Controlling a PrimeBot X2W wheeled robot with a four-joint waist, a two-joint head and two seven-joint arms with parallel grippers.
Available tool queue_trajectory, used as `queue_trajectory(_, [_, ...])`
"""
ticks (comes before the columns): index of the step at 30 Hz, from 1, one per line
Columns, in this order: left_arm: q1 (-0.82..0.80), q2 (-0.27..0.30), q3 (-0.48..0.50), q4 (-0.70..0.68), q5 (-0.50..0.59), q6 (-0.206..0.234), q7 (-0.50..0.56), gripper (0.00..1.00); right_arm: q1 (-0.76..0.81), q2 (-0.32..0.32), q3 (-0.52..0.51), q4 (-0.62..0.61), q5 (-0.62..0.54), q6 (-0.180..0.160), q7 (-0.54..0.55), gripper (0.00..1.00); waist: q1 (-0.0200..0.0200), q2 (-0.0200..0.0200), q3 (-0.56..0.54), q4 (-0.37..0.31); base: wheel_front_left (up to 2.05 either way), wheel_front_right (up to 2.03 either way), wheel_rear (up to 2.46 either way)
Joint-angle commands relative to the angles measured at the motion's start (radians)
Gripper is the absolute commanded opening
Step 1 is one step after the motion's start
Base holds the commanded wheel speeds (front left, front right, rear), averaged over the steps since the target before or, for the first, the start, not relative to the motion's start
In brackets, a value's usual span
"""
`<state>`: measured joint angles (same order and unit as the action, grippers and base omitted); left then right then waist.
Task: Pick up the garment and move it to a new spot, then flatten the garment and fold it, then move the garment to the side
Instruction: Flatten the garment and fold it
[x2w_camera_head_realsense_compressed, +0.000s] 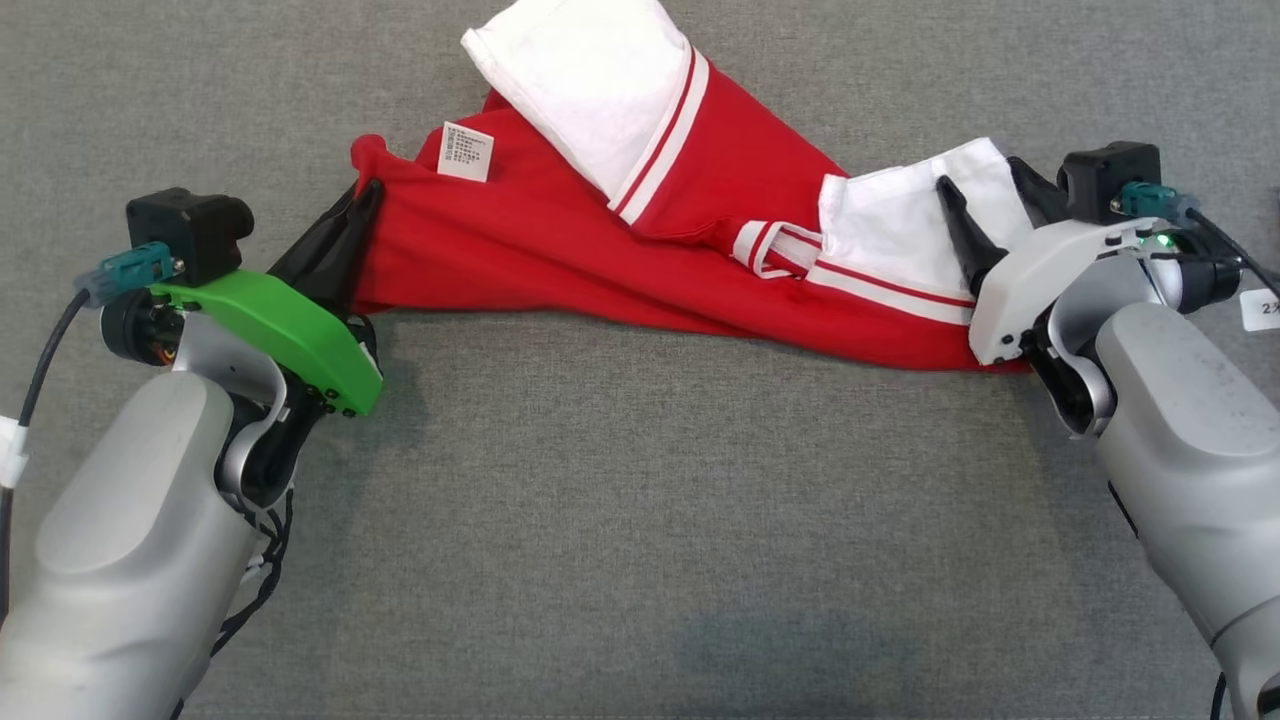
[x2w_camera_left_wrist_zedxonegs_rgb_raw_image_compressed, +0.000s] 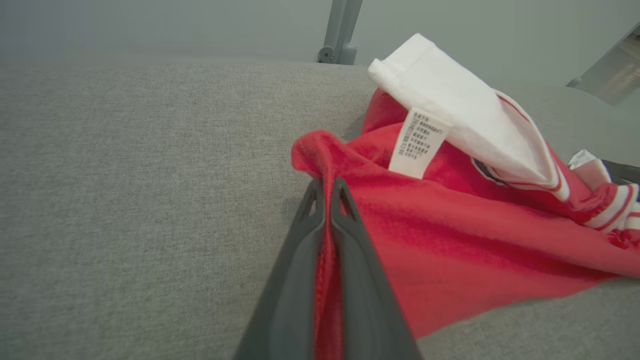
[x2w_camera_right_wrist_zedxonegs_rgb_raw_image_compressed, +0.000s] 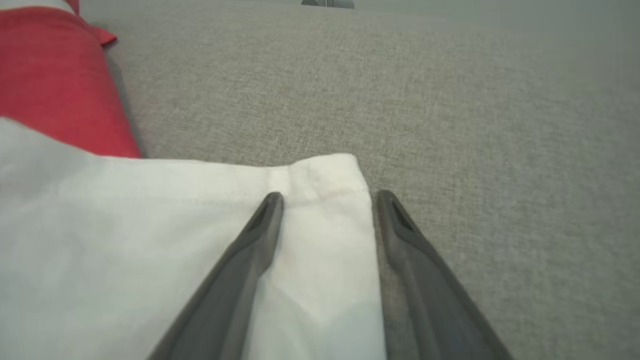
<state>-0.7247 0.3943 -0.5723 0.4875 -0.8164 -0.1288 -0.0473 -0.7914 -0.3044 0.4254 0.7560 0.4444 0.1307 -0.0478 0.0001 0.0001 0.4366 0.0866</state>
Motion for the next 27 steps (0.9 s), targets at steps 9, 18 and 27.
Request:
queue_trajectory(9, [-0.009, 0.038, 0.008, -0.055, 0.035, 0.011, -0.081, 0.0, -0.08, -0.071, -0.002, -0.007, 0.1, -0.001, -0.158, 0.0, -0.0001, -0.0001, -0.007, -0.002, 0.0, 0.0, 0.0])
queue_trajectory(18, [0.008, 0.1, 0.04, -0.203, 0.064, 0.072, -0.112, 0.0, -0.105, -0.113, -0.208, -0.324, -0.04, -0.001, -0.217, 0.0, -0.0001, -0.0001, -0.062, -0.038, 0.0, 0.0, 0.0])
queue_trajectory(27, [-0.028, 0.165, 0.099, -0.429, 0.11, 0.164, -0.119, 0.0, -0.05, -0.064, -0.409, -0.818, -0.21, -0.001, -0.111, 0.0, -0.0001, -0.0001, -0.115, -0.044, 0.0, 0.0, 0.0])
